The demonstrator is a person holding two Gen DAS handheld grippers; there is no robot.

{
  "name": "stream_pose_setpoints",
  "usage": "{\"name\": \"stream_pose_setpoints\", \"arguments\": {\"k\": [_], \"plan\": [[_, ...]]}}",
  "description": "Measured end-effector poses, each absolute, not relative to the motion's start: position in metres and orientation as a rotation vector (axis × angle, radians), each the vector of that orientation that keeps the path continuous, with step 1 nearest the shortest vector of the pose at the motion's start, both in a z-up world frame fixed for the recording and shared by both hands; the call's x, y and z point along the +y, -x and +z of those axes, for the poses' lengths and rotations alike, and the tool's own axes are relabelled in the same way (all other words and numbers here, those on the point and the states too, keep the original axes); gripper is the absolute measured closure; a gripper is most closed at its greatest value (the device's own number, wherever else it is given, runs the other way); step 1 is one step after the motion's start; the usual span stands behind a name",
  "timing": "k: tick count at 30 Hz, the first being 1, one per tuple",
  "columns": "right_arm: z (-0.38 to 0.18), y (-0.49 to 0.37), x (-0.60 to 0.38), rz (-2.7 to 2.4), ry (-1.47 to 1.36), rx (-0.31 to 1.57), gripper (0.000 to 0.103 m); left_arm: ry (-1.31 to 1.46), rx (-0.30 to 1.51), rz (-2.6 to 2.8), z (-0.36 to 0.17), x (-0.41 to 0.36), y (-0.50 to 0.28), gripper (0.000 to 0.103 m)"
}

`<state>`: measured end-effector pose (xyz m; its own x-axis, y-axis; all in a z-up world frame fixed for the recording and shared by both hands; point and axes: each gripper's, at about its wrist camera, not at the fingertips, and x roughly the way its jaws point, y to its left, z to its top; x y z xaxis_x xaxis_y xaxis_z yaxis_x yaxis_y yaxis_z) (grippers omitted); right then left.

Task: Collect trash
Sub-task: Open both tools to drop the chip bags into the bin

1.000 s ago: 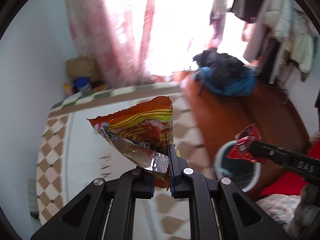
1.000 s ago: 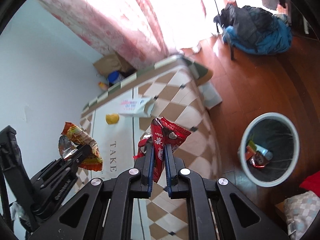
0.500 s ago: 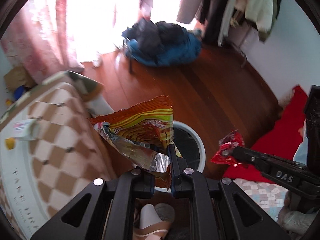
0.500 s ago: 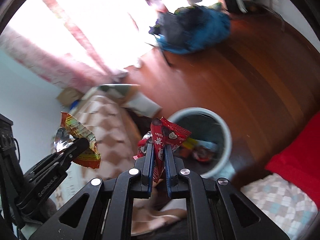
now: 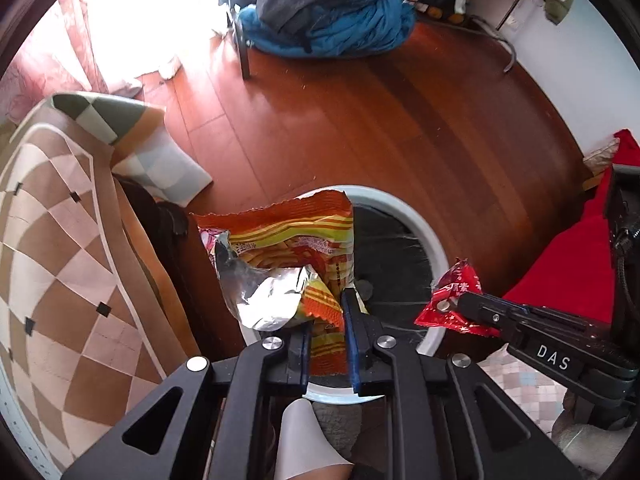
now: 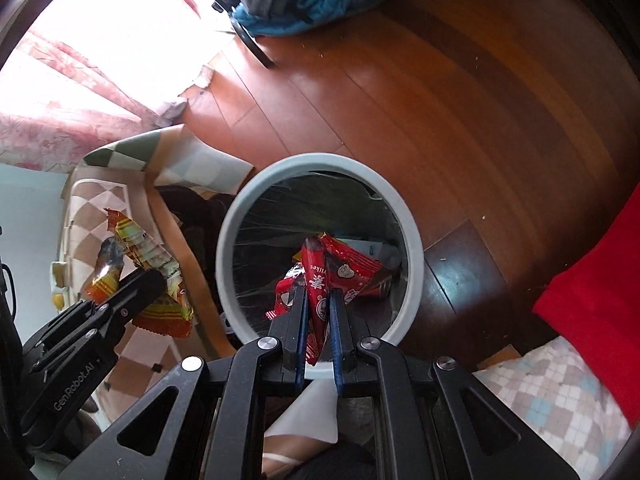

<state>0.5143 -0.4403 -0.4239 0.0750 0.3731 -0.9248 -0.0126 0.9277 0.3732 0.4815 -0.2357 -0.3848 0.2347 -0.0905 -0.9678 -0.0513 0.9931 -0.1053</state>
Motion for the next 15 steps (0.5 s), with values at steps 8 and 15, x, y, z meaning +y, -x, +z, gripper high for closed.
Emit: {"name": "stream_pose_setpoints", "arguments": {"k": [8,15], "plan": [[-0.447,-0.521,-0.437,0.301,-0.279,1.513,0.088,0.128,1.342,0.023,-0.388,-0.232,-0.479,0.031],[-0.432,-0.514,-0.437,0.283,-0.229,1.475,0.042,0.119,1.322,0.068,-0.37,-0.224,-0.47,0.006]]}}
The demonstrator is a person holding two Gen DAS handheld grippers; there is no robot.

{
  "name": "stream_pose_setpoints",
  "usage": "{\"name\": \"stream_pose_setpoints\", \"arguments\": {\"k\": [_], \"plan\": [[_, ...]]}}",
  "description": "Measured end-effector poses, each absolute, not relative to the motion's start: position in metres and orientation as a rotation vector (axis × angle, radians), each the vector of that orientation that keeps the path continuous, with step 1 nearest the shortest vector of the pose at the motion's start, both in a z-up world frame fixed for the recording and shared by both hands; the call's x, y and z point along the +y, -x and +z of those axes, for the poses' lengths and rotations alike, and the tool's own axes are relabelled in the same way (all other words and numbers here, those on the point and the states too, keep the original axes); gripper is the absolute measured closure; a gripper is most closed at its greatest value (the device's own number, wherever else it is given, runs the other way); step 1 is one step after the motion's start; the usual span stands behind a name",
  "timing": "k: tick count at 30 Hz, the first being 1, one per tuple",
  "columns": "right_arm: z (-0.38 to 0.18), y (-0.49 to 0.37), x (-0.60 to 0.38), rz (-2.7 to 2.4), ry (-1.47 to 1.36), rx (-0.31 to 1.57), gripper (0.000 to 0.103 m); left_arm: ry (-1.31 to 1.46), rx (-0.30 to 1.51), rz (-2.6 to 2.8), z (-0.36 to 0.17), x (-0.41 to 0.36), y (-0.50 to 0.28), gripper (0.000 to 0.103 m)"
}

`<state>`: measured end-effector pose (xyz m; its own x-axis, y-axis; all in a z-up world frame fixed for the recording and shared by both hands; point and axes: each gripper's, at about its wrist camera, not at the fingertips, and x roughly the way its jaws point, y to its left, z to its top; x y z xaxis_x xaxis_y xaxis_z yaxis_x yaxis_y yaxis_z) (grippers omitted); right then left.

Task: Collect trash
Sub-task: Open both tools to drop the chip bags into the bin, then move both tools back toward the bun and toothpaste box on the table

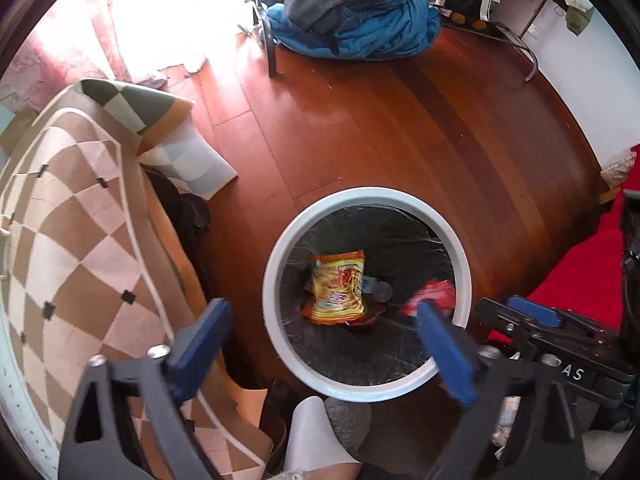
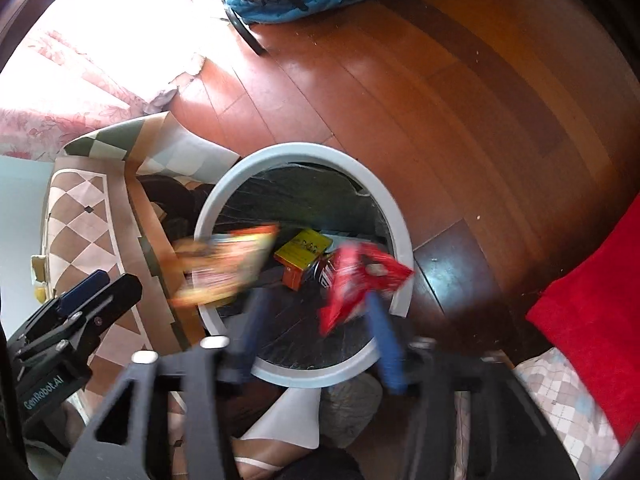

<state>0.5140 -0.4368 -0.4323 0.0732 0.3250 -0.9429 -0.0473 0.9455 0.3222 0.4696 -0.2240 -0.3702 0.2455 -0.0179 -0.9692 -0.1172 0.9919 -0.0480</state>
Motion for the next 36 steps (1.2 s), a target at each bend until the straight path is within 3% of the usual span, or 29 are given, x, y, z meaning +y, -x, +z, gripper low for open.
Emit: {"name": "stream_pose_setpoints", "arguments": {"k": [3,5,7,8,28,36], "plan": [[-0.418,-0.508,-0.438,0.271,-0.2,1.45,0.036,0.109,1.318,0.086,-0.363,-0.219,-0.466,0.006],[-0.408,-0.504,-0.439,0.255,-0.174,1.434,0.025,0.103,1.311,0.101,-0.357,-0.216,-0.461,0.006],[-0.398,-0.5,-0.439,0.238,-0.145,1.419,0.003,0.1,1.307,0.11,-0.352,-0.213,-0.456,0.006],[-0.393,-0.498,-0.44,0.228,-0.127,1.413,0.0,0.102,1.305,0.115,-0.349,-0.212,-0.454,0.006],[-0.259,-0.431,-0.426,0.19,-0.003,1.242,0.0,0.136,1.162,0.157,-0.248,-0.199,-0.391,0.001],[-0.173,-0.406,-0.368,0.364,-0.044,1.131,0.0,0.168,1.032,0.345,-0.175,-0.121,-0.348,0.001]]}}
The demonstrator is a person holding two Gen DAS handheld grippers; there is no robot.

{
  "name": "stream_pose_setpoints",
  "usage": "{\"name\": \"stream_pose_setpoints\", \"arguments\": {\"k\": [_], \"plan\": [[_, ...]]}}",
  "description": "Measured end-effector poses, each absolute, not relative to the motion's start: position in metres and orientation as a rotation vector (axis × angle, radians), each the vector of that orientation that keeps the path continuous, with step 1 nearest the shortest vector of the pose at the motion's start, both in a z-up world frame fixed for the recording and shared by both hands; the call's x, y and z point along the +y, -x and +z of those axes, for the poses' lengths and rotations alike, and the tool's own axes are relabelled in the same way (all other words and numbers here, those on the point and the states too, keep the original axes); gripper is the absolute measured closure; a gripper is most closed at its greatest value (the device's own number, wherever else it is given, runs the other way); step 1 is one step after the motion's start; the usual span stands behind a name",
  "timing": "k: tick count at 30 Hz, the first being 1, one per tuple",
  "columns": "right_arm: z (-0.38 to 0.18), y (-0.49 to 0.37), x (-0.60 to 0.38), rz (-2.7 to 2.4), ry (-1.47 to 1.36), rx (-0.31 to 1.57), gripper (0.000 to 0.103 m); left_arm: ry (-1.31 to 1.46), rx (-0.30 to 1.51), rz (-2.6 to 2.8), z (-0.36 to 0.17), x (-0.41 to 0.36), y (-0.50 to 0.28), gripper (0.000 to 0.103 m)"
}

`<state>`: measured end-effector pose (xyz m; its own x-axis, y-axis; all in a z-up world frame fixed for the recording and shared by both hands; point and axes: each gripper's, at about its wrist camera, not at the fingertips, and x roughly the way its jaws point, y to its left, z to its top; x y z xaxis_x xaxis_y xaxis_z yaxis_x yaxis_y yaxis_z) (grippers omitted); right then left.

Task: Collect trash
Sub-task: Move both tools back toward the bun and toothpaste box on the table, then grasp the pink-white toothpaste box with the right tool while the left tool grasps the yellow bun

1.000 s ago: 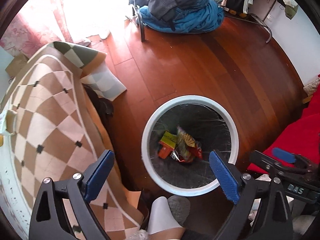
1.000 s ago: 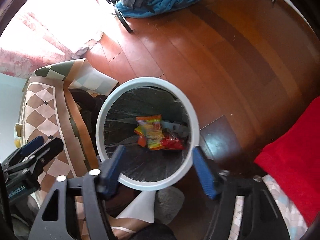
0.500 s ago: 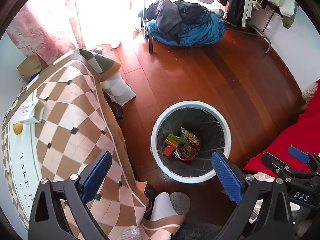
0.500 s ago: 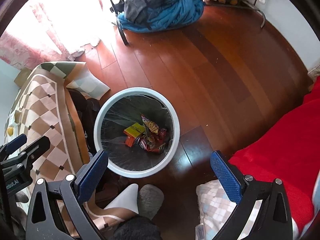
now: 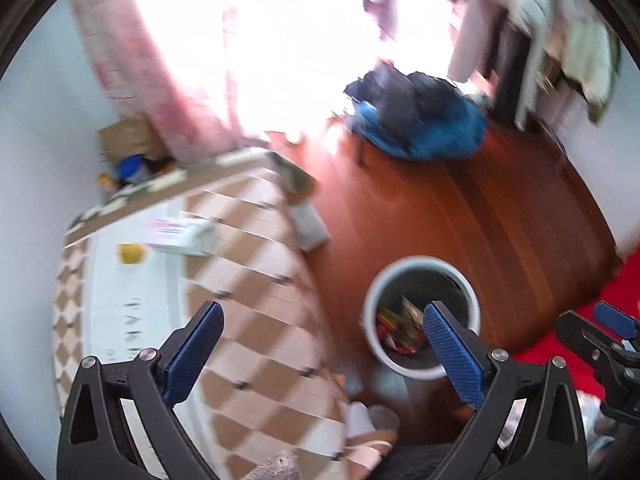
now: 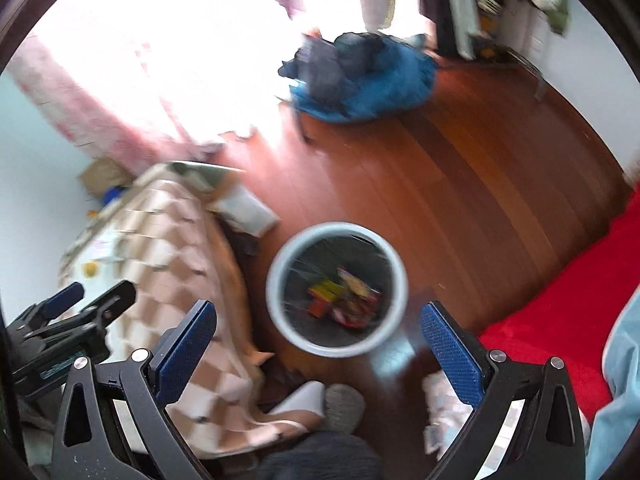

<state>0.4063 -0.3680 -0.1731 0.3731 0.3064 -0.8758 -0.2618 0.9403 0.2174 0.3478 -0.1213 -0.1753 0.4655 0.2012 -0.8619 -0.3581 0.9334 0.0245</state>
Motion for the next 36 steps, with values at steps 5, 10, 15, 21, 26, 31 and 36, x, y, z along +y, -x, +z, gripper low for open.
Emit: {"name": "stream_pose_setpoints", "arguments": {"k": [5,10,15,21,26,31,36], "plan": [[-0.146,-0.404,-0.257,0.555,0.103,1.116,0.0,0.216,1.003,0.499,-0.173,-0.036,-0.312,0.001],[-0.173,-0.408,-0.108,0.731,0.329,1.149,0.0,0.295,1.083,0.698,-0.225,0.07,-0.27,0.001],[-0.241,-0.416,0.035,0.831,0.58,1.222,0.0,0.338,1.194,0.843,-0.297,0.148,-0.233,0.001],[-0.321,-0.431,0.144,0.829,0.868,1.272,0.0,0.37,1.239,0.873,-0.339,0.196,-0.224,0.001],[-0.349,-0.45,0.162,0.797,0.865,1.343,0.026,0.395,1.191,0.8,-0.335,0.205,-0.241,0.001],[-0.34,-0.481,0.129,0.614,0.651,1.374,0.039,0.406,1.152,0.667,-0.329,0.2,-0.286,0.001],[-0.338,-0.501,0.094,0.575,0.5,1.415,0.041,0.387,1.133,0.579,-0.334,0.195,-0.325,0.002]]}}
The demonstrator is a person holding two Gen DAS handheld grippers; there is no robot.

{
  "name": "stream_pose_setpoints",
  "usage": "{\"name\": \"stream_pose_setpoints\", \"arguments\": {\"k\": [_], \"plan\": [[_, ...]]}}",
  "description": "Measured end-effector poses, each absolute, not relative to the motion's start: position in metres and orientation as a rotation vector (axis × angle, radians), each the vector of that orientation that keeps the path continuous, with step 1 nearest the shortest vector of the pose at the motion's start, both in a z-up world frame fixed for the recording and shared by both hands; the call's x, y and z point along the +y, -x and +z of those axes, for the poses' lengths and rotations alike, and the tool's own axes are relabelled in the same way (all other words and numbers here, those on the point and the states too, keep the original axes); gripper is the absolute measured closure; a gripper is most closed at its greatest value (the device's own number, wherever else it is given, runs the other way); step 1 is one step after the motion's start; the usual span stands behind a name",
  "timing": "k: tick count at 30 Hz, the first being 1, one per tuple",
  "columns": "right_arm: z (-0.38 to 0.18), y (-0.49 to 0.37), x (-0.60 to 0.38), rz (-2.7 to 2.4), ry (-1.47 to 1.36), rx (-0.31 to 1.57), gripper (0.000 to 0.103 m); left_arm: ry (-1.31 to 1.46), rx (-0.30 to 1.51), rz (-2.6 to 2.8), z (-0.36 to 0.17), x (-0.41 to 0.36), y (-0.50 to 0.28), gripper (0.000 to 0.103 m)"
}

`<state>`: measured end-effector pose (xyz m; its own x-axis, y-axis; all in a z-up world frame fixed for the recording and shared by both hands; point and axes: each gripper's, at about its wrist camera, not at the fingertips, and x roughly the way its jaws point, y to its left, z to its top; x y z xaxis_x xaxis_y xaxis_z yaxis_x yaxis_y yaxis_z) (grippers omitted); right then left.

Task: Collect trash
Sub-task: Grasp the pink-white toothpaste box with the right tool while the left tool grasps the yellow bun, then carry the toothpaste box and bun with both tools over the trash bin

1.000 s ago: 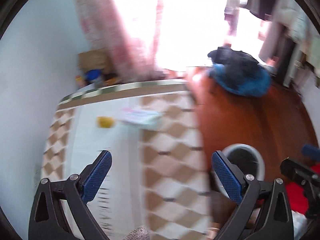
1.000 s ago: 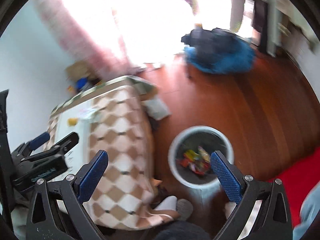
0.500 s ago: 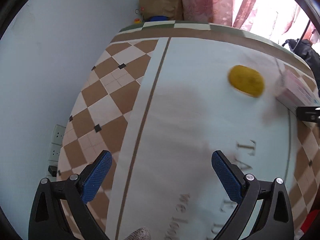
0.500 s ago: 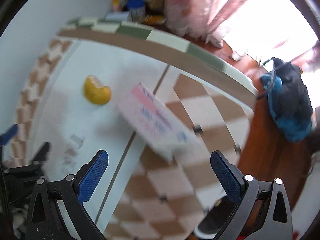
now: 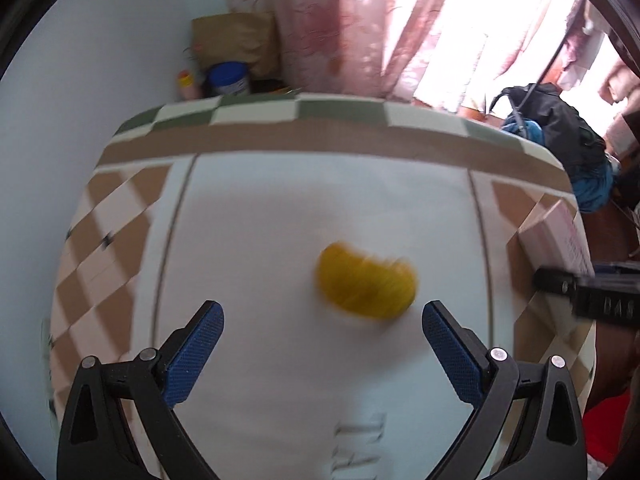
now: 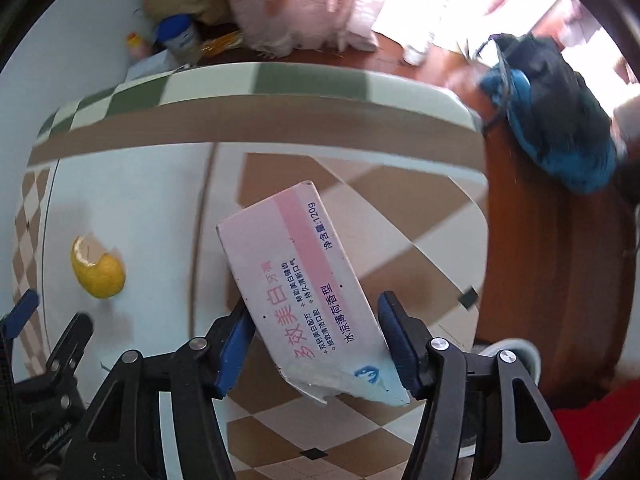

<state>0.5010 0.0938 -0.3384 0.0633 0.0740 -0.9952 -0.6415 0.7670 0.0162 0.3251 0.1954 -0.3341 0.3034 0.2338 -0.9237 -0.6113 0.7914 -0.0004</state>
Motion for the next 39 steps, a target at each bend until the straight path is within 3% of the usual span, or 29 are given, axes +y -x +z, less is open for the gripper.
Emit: {"name": "stream_pose_setpoints", "arguments": {"k": [1,3,4,6,17,28,33,39], "plan": [[-0.338,-0.502,0.09,0.582,0.486,1.416,0.042,0.367,1.133,0.568,-0.336,0.195,-0.331,0.007],[-0.338,-0.499,0.089,0.585,0.495,1.403,0.042,0.327,1.129,0.523,-0.338,0.191,-0.341,0.054],[-0.337,-0.499,0.087,0.584,0.492,1.397,0.042,0.335,1.121,0.51,-0.337,0.193,-0.341,0.066],[-0.335,-0.495,0.082,0.584,0.478,1.385,0.043,0.295,1.136,0.519,-0.334,0.19,-0.343,0.078],[-0.29,-0.457,0.037,0.656,0.289,1.295,0.044,0.196,1.032,0.56,-0.274,0.148,-0.305,0.081],[-0.186,-0.41,-0.119,0.649,0.008,1.156,0.044,0.165,0.841,0.428,-0.164,0.016,-0.282,0.081],[-0.165,-0.403,-0.221,0.564,-0.072,1.111,0.044,0.157,0.85,0.286,-0.16,-0.063,-0.302,0.081],[-0.196,-0.417,-0.325,0.419,-0.137,1.163,0.044,0.202,0.995,0.12,-0.214,-0.142,-0.357,0.081]]}}
